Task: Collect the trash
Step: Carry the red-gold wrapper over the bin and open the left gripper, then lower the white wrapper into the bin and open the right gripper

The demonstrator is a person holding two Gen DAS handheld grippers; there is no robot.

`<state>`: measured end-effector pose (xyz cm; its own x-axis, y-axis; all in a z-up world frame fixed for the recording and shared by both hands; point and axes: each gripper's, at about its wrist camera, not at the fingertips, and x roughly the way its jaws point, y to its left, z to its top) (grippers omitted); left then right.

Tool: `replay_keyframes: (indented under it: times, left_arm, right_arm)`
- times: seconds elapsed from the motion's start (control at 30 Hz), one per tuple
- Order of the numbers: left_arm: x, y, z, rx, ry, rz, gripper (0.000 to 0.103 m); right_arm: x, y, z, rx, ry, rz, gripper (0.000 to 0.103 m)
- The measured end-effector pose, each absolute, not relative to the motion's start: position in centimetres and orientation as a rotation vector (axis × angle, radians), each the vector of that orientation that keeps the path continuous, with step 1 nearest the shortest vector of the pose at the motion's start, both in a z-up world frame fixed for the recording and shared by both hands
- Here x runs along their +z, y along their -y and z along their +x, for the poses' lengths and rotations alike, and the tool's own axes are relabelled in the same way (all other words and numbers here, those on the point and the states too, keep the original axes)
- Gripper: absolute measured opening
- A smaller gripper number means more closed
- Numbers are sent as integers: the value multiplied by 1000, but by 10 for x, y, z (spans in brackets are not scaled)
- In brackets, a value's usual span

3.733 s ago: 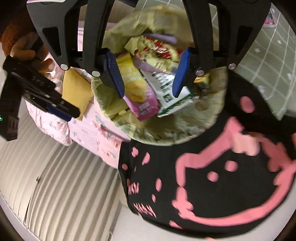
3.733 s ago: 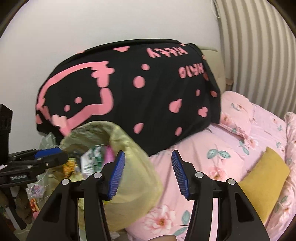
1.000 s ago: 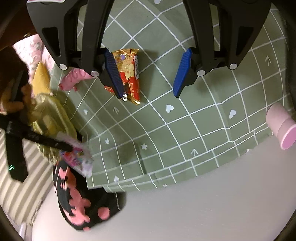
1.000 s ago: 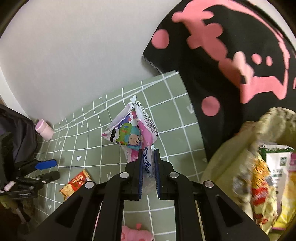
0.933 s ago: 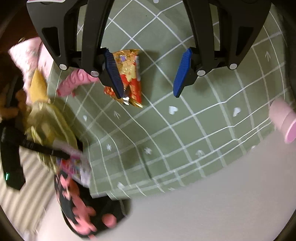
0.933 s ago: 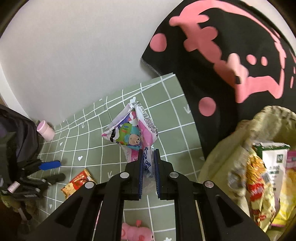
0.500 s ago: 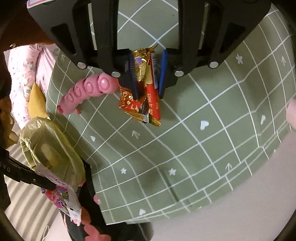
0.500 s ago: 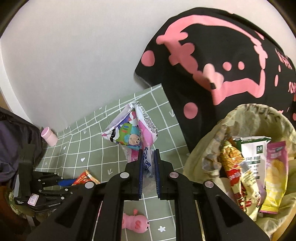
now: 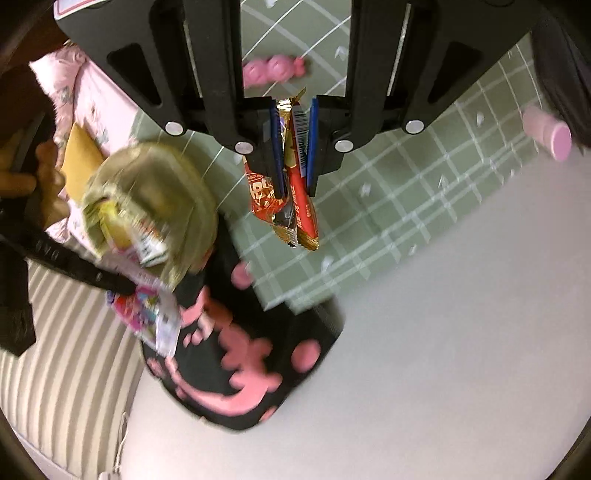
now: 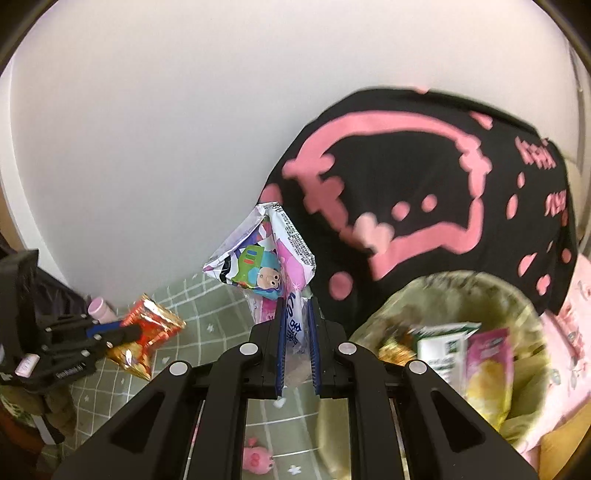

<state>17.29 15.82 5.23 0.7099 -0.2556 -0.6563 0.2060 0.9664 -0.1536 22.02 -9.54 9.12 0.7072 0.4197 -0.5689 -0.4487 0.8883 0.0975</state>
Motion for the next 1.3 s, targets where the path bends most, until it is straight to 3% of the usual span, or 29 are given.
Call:
replay_keyframes:
  times: [0.4,0.77,0.83,0.9,1.0,1.3]
  left_arm:
    - [103,-62,216,-491,-645,-100,11]
    - [71,65,269,-674,-751,-32,11]
    - [64,79,280,-672,-772,-27,14]
    - [58,87,288,-665,-790,-26,29]
    - [53,88,291,-663,-794,-31,41]
    - [55,48,280,-566,-760,-87,46]
  right_arm:
    - [125,192,226,286,-536,-22,12]
    - [121,289,223,119,-550,34,12]
    - [117,299,222,105,-561,42,12]
    - [111,308,224,98,-574,50,12]
    - [106,311,229,104,-588,56,12]
    - [85,281,248,197,-653,45,12]
